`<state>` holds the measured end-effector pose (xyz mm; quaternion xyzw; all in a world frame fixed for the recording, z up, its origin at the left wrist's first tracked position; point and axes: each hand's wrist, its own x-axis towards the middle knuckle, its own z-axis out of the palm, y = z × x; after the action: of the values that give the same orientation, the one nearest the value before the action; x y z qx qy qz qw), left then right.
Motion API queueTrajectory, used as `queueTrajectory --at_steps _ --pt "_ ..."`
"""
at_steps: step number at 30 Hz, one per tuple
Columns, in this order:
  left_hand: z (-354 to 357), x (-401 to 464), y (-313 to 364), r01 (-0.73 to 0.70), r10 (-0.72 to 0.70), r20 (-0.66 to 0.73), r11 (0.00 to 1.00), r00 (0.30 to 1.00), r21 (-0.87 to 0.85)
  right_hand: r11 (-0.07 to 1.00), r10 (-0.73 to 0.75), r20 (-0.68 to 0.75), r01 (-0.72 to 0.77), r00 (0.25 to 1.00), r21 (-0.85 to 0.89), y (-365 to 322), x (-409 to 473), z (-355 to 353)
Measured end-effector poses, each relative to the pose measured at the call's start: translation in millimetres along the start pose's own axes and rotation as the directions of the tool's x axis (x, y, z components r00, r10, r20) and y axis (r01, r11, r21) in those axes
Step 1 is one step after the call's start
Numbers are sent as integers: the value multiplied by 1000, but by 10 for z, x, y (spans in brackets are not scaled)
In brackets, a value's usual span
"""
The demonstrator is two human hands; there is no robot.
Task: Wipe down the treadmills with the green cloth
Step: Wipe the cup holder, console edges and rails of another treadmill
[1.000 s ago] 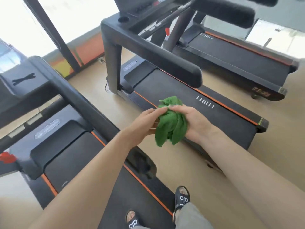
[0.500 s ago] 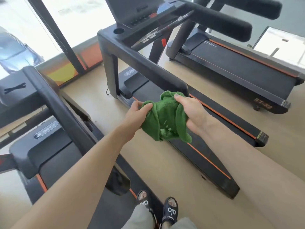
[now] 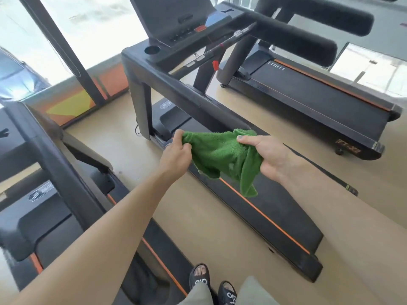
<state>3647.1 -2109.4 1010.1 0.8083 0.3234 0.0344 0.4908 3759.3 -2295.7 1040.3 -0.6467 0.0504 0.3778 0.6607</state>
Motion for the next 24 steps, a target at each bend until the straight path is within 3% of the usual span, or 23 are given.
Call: queueTrajectory --at_steps 2,4,8,10,12,15,17,20,22,24 --pt "-7 139 40 108 -114 -11 963 993 -248 984 -119 -97 105 988 -145 -39 168 -35" --pt "11 295 84 130 -146 -23 932 989 -338 954 -200 -128 164 971 -250 -71 331 -88" --pt "137 632 56 75 -137 -109 894 985 -442 958 -255 -143 229 956 -176 -114 650 -253" --pt "250 809 36 54 -139 -133 865 981 -500 929 -357 -146 334 923 -159 -120 828 -349" --pt "432 1001 -12 -42 -58 -251 925 966 -377 874 -476 -121 453 871 -176 -61 1001 -464" --pt "758 1241 -175 -222 198 -425 975 883 -7 827 -560 20 560 828 -43 175 1326 -684" --pt "929 1278 -241 -278 357 -426 931 832 237 815 -579 99 574 809 76 280 1458 -829" --pt "1086 1259 -209 -248 495 -363 798 790 549 815 -574 152 543 804 203 274 1563 -1050" --pt "1016 1277 -55 -188 491 -389 776 780 603 824 -559 172 520 811 226 125 1611 -1108" --pt "846 1353 134 -143 444 -450 816 775 560 821 -555 175 503 813 268 -55 1598 -1091"
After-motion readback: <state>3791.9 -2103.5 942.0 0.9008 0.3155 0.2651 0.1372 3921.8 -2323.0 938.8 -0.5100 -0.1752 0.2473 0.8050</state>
